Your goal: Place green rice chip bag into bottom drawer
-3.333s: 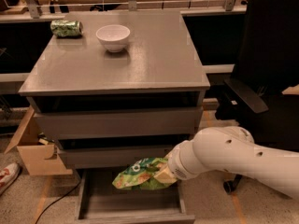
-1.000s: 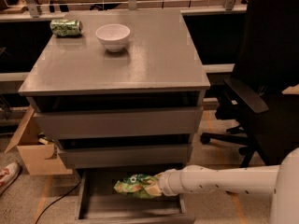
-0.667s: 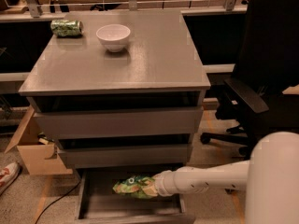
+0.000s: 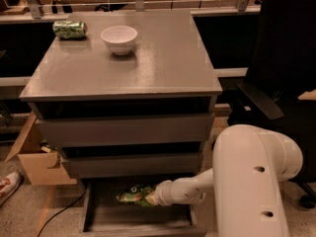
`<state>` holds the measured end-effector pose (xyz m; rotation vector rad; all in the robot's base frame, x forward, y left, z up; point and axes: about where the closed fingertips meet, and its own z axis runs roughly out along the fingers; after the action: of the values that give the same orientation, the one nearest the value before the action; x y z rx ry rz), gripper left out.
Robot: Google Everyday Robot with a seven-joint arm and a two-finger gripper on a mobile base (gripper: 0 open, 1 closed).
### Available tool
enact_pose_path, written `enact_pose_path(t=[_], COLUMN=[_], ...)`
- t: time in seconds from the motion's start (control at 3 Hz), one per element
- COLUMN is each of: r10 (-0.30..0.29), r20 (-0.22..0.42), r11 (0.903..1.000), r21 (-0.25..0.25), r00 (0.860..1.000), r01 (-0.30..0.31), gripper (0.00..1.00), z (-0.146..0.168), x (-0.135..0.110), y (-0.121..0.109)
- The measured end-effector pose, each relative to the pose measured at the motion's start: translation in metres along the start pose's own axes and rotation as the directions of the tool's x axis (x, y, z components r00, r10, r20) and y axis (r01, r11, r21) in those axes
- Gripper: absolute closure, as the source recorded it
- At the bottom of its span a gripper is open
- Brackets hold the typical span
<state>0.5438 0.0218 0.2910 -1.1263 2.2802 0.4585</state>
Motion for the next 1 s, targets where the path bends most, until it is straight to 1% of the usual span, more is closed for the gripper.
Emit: enact_pose_path(t=[0.67, 1.0], r10=[0.007, 0.006], r20=[-0.016, -0.015], r11=[0.9987, 0.9988], r21=[0.052, 0.049], r00=[1.0, 1.0], r01=[-0.006, -0.005], gripper=[1.0, 0.82], z=[0.043, 0.043], x=[0.004, 0.004], y=[-0.005, -0.004])
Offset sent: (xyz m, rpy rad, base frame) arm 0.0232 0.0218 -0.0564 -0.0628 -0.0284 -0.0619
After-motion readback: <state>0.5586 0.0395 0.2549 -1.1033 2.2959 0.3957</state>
